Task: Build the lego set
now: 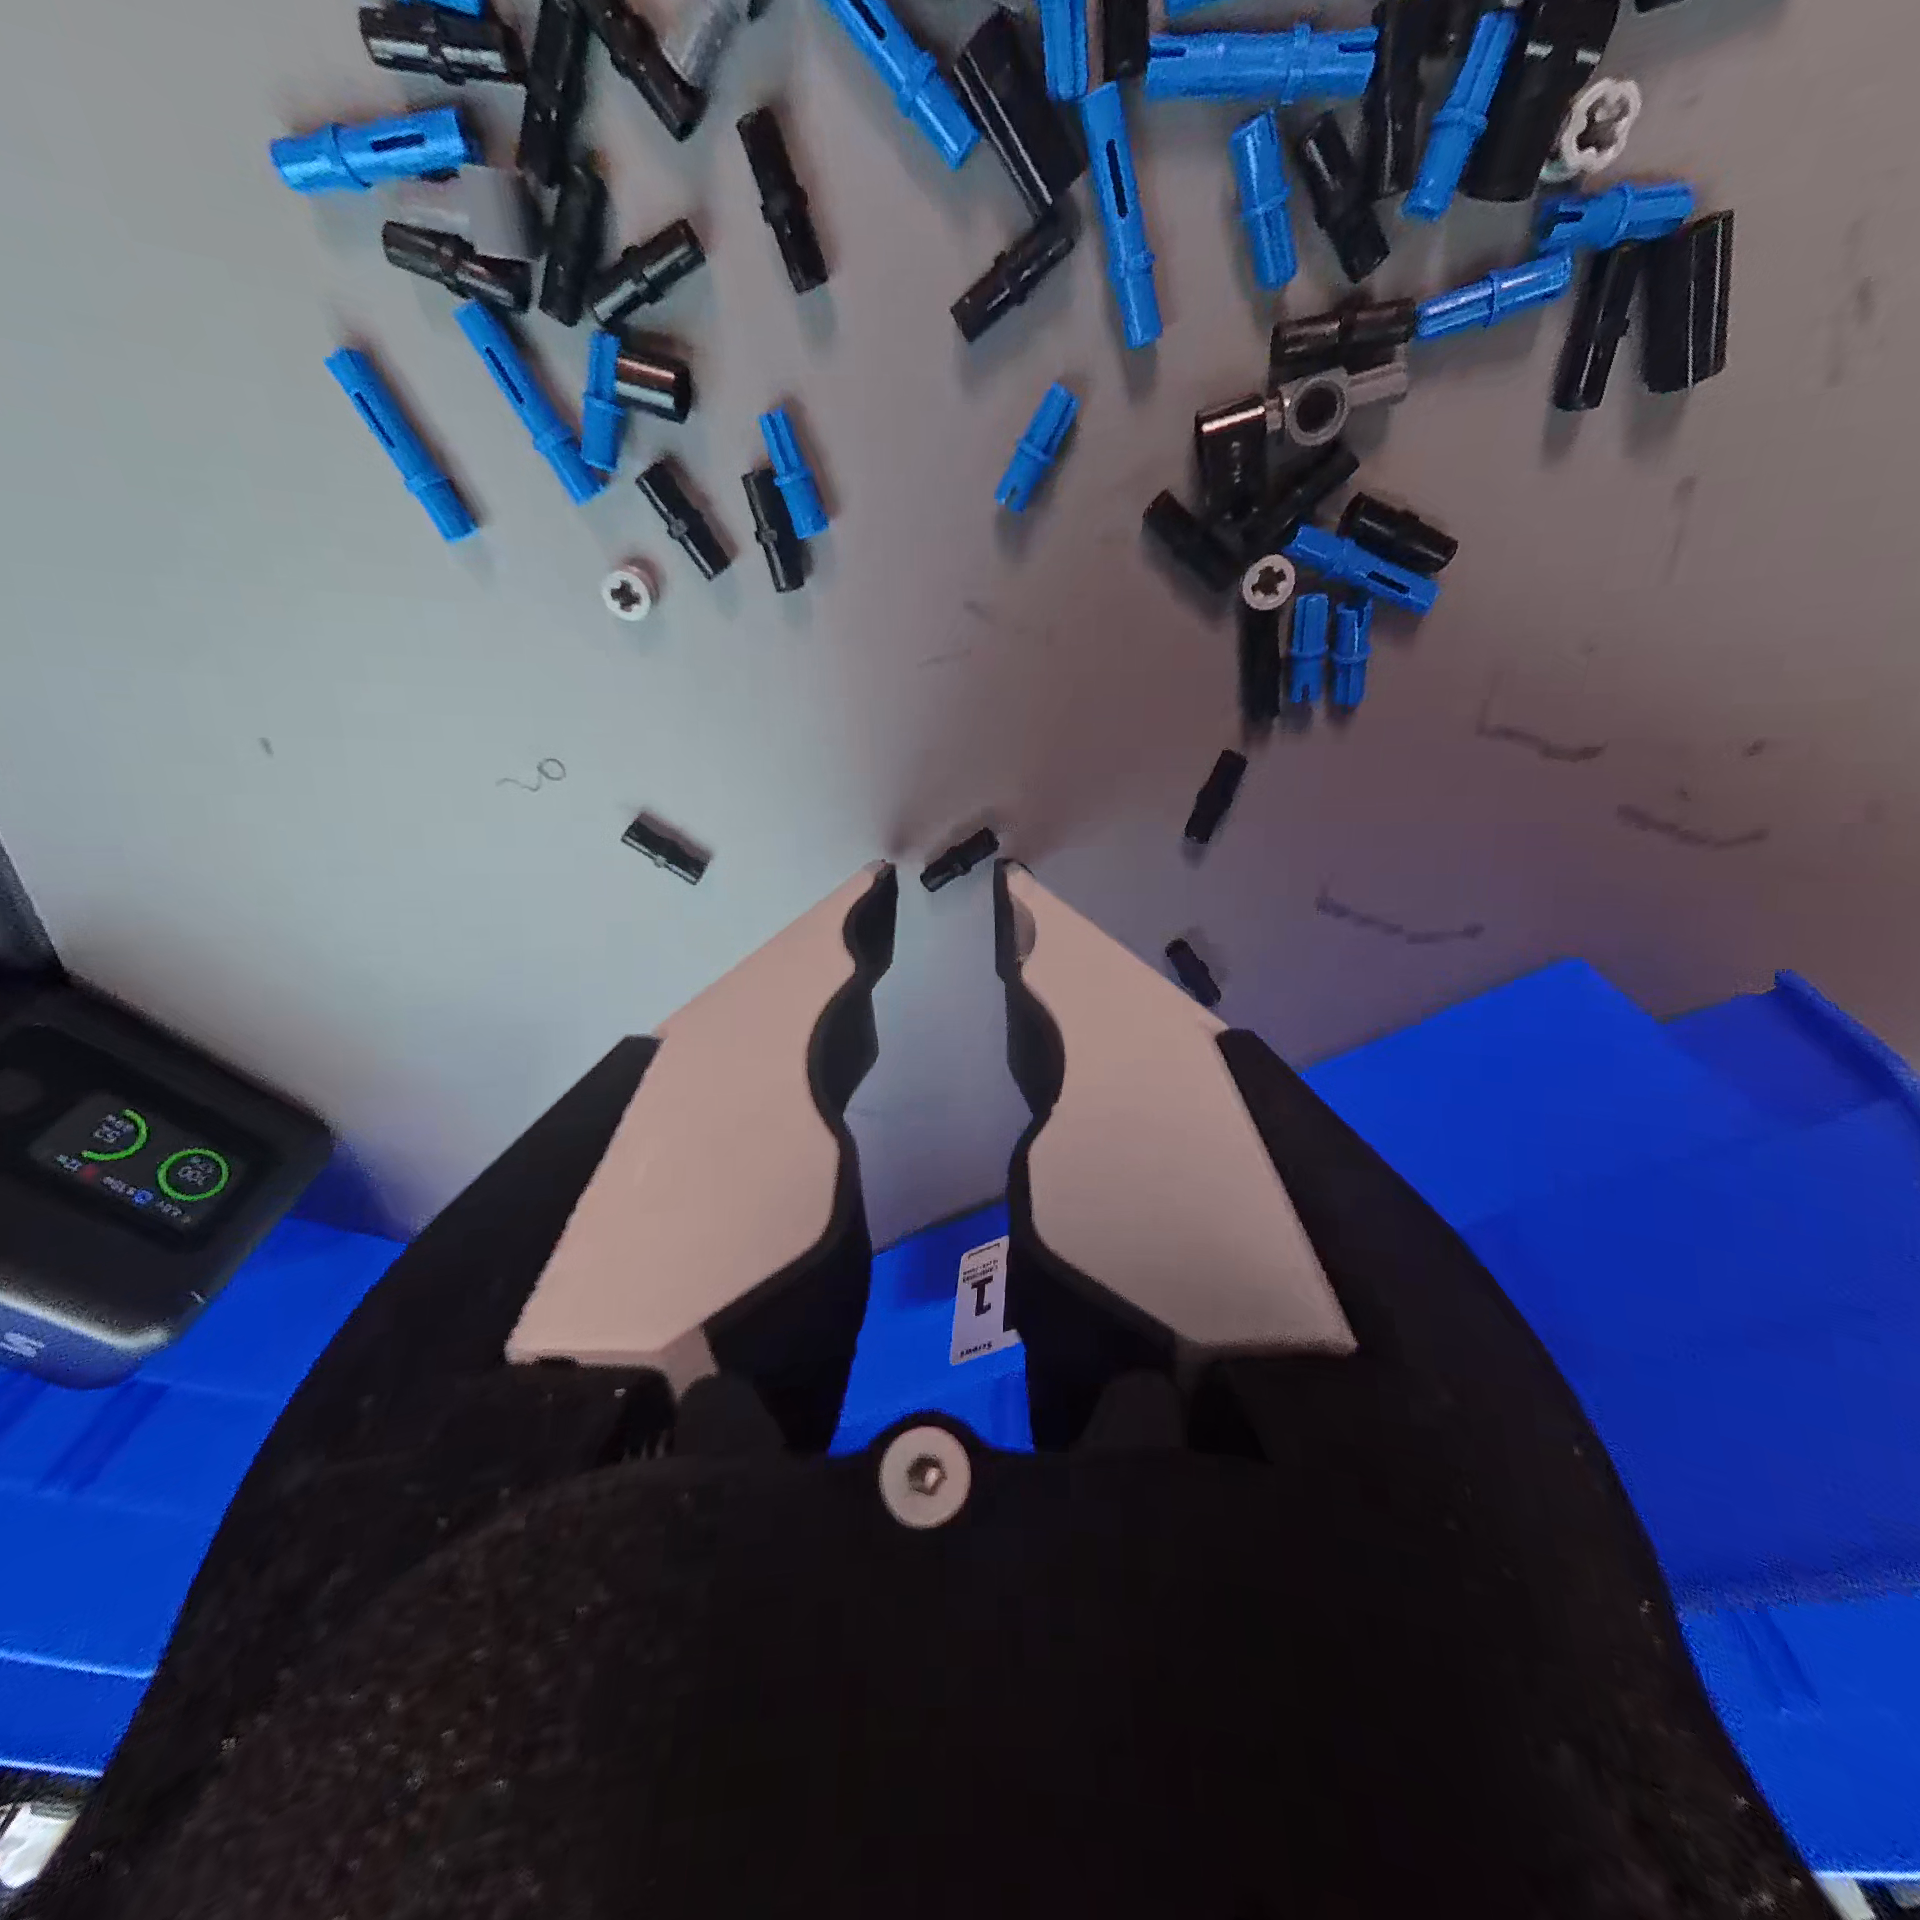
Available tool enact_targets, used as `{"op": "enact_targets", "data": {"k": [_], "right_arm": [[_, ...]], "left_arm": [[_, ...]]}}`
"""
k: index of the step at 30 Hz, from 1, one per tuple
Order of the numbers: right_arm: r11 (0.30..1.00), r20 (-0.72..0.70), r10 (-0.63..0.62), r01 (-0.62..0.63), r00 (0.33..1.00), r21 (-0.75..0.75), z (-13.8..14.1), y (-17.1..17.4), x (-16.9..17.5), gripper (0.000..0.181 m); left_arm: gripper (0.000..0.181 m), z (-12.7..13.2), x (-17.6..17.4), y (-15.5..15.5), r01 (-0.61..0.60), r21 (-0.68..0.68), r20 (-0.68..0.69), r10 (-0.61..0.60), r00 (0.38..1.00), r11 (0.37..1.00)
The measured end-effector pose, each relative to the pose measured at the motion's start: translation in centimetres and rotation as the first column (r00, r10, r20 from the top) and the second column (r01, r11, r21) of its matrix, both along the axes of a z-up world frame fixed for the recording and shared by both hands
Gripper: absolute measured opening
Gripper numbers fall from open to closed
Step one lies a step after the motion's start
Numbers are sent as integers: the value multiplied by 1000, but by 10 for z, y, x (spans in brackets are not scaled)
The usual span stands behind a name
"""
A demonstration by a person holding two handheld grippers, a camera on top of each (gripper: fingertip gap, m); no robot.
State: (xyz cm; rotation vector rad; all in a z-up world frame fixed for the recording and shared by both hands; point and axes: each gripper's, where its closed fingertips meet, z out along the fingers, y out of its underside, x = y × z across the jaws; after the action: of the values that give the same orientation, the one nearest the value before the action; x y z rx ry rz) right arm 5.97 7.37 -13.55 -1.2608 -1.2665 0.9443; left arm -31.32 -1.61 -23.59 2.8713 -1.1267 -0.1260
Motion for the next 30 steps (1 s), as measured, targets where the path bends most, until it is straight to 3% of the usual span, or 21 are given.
{"op": "enact_targets", "data": {"k": [2, 5, 7, 10, 12, 15, 19, 21, 23, 25, 27, 30], "right_arm": [[1000, 5, -3, 3, 1000, -2, -2, 1, 0, 18], [1000, 12, -7, 7, 1000, 3, -3, 2, 0, 18], [1000, 9, -9, 9, 1000, 8, -2, 2, 1, 18], [1000, 3, -16, 16, 1000, 16, 0, 4, 2, 18], [1000, -4, -17, 17, 1000, 6, 0, 6, 2, 18], [1000, -11, -12, 12, 1000, -7, 1, 6, 2, 17], [1000, -12, -17, 17, 1000, 21, 4, 6, 6, 17], [1000, -7, -11, 11, 1000, 27, 5, 6, 7, 17], [1000, 5, -4, 3, 1000, 21, 3, 5, 8, 17], [1000, 5, -1, 1, 1000, 28, 4, 6, 9, 17], [999, -4, -3, 3, 1000, 32, 8, 6, 11, 17], [999, -7, 39, -39, 999, 25, 11, 1, 13, 19]], "left_arm": [[9, -4, 3, -2, 28, -4, 10, -27, 1000, 1000], [6, -2, 4, -5, 52, -14, -1, -52, 999, 999], [6, 12, 20, 0, 78, 40, 26, -80, 996, 996], [5, 61, 112, 11, 84, 210, 255, -137, 957, 974], [6, 69, 185, -4, 177, 241, 349, -255, 902, 954], [6, 44, 258, -26, 265, 227, 386, -336, 859, 937], [6, 14, 292, -25, 306, 271, 354, -391, 850, 912], [7, 3, 295, -26, 313, 259, 343, -390, 855, 914], [28, 0, 293, -27, 316, 246, 343, -387, 856, 916], [35, 16, 278, -15, 280, 278, 332, -366, 870, 919], [32, 45, 237, 7, 181, 318, 312, -284, 907, 930], [31, 56, 130, 18, -83, 194, 205, 42, 978, 977]]}}
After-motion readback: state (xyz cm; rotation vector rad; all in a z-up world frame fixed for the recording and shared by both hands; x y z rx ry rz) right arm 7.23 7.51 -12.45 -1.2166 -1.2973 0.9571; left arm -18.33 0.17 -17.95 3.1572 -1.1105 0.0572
